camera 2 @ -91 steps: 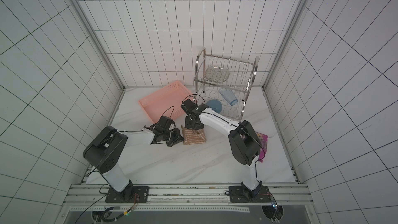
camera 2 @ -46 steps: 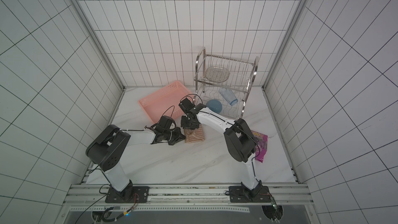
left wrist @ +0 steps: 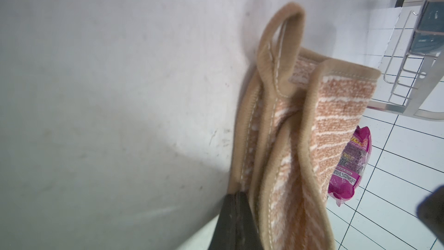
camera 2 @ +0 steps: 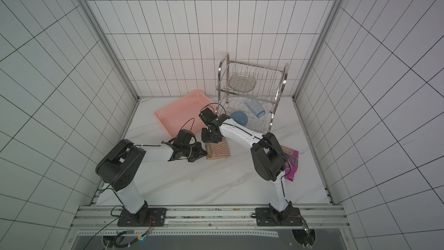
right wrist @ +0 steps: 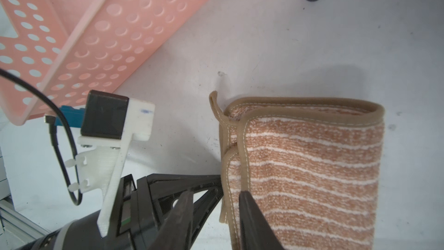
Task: Fold the square dishcloth
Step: Fold the cleaning item at the center of the board, then smooth out the cleaning item at the center of the board.
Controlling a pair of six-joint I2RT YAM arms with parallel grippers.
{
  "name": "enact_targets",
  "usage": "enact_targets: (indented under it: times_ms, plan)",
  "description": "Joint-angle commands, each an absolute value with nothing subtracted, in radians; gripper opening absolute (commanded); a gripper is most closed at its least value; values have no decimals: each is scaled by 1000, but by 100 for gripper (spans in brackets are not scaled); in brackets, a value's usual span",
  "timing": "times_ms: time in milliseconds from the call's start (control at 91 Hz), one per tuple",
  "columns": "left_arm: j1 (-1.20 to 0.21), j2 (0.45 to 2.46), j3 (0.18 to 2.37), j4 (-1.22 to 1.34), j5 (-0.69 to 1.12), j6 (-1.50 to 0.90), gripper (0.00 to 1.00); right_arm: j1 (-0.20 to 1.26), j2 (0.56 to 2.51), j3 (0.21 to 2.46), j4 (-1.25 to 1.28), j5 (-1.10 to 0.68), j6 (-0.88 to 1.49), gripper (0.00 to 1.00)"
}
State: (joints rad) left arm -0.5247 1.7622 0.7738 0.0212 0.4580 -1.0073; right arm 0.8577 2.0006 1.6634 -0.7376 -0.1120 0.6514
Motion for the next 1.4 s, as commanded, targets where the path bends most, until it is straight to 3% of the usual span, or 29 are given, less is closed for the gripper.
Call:
enact_targets:
  times_ms: [0, 187, 341, 583, 880, 1198, 1385]
  plan:
    - [-519, 1793, 738, -63, 411, -1008, 1, 864, 1945, 1702, -808, -39, 608, 37]
    - [-517, 1788, 738, -65, 411, -1010, 1, 862, 1935, 1674, -873, 45, 579, 38]
    - [-516, 1783, 739, -69, 410, -1011, 1, 866, 1986, 1654, -896, 13, 567, 38]
    - [-517, 1795, 739, -66, 412, -1011, 1, 891, 2057, 1699, -920, 11, 533, 50]
    - [-514, 1801, 731, -62, 411, -1011, 1, 899, 2088, 1710, -949, 7, 518, 49]
    - [-512, 1804, 732, -63, 412, -1009, 1, 904, 2087, 1714, -952, 14, 523, 27]
    - [-513, 1807, 732, -60, 413, -1009, 1, 905, 2085, 1720, -952, -2, 522, 6]
